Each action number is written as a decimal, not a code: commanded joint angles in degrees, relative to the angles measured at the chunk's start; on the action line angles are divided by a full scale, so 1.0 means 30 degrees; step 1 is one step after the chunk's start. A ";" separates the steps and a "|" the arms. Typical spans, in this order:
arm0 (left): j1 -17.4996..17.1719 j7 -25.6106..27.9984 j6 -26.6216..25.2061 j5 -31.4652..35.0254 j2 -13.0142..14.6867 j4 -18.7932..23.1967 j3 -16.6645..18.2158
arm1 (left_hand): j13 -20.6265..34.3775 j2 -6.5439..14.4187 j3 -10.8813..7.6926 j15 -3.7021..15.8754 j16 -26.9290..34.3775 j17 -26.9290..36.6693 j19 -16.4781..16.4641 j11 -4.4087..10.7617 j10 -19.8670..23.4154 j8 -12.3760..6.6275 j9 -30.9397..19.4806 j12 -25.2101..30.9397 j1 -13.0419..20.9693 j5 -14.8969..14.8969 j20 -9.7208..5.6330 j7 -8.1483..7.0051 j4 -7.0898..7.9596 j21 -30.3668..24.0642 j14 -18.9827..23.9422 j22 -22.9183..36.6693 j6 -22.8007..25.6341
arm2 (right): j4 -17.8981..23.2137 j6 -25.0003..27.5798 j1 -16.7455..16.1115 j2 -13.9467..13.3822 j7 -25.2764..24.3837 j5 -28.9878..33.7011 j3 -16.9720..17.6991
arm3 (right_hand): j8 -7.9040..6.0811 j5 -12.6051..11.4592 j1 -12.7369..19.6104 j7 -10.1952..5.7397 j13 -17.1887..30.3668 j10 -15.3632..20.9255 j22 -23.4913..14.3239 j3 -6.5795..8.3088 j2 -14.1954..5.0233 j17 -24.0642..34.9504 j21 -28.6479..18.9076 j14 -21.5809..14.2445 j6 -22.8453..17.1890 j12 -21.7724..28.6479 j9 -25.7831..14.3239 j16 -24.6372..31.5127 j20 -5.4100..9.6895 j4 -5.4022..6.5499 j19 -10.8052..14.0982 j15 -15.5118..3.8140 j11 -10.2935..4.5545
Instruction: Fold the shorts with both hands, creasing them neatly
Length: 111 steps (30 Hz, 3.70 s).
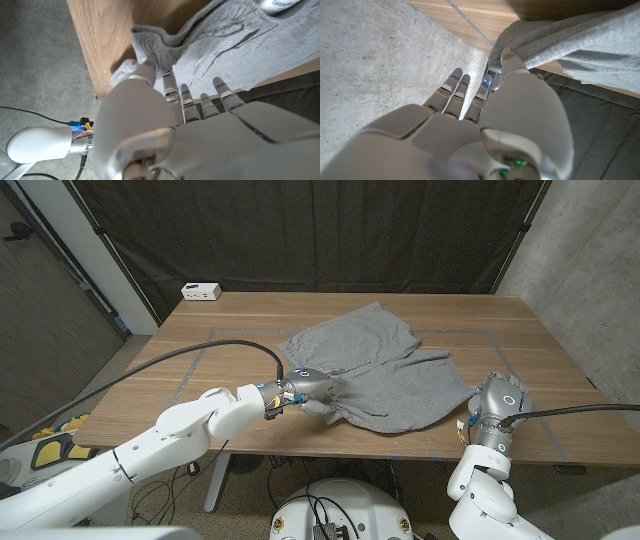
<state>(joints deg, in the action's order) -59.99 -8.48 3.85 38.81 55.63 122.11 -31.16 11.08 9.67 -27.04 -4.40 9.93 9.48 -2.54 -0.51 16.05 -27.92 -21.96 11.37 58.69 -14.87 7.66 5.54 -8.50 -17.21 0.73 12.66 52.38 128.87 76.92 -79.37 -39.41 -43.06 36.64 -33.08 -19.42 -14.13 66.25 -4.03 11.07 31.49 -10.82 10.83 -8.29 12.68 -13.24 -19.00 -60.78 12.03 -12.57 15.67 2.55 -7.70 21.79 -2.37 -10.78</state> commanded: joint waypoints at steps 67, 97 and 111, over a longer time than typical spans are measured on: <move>-0.1079 -0.1919 0.2683 -1.3500 0.3828 -0.1007 0.6222 | 0.0012 -0.0053 -0.0291 0.0019 0.0131 0.0017 -0.0358 -0.0369 0.0257 -0.2356 -0.4294 0.0139 0.0396 -0.0352 -0.0004 0.0356 -0.0286 -0.0803 0.0272 0.0205 0.0045 | 0.0630 -0.8812 -0.2783 0.9087 1.3327 2.1041 0.5807 | 0.0030 -0.0454 0.0352 -0.0713 0.0150 -0.0574 -0.0020 -0.0798 -0.0036 -0.0098 0.0127 0.0689 -0.0262 -0.0183 -0.0655 -0.0721 0.0955 0.0308 -0.0516 -0.3473 -0.0312; -0.0052 -0.3023 0.3503 -1.8139 0.2834 -0.4002 0.5982 | 0.0001 -0.0114 -0.0348 0.0028 0.0104 0.0019 -0.0287 -0.0416 0.0374 -0.2410 -0.4254 0.0152 0.0522 -0.0494 0.0050 0.0338 -0.0293 -0.0962 0.0326 0.0210 0.0084 | -0.2402 -0.8644 0.2617 0.6142 1.3343 1.7984 0.4585 | 0.0106 -0.0581 0.0385 -0.0840 0.0151 -0.0535 -0.0019 -0.0930 -0.0065 -0.0115 0.0125 0.0619 -0.0309 -0.0160 -0.0699 -0.0824 0.0974 0.0391 -0.0560 -0.3511 -0.0325; 0.0806 -0.3712 0.2791 -2.0319 0.2310 -0.4915 0.5340 | -0.0001 -0.0119 -0.0338 -0.0019 0.0082 0.0022 -0.0208 -0.0500 0.0301 -0.2402 -0.4302 0.0115 0.0527 -0.0549 0.0097 0.0296 -0.0264 -0.1025 0.0279 0.0213 -0.0074 | -0.4038 -0.8465 0.5204 0.4268 1.2639 1.4829 0.3430 | 0.0178 -0.0639 0.0407 -0.0889 0.0150 -0.0495 -0.0018 -0.1001 -0.0075 -0.0121 0.0115 0.0573 -0.0335 -0.0145 -0.0674 -0.0867 0.0968 0.0427 -0.0558 -0.3520 -0.0327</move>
<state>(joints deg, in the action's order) -60.51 -17.94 13.71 -16.98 64.45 110.73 -13.12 10.93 9.33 -27.74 -4.09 9.94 9.49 -3.27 -1.85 16.99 -29.12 -21.96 11.38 59.60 -15.95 7.38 6.92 -9.41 -19.74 1.50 13.18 52.03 120.31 50.68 -69.38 -22.78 -2.92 90.17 -20.39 -19.18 -15.71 66.96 -6.38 11.32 29.98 -10.79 8.18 -8.30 12.26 -12.85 -16.77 -61.49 11.47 -14.52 13.30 2.35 -6.58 20.16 -2.15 -11.87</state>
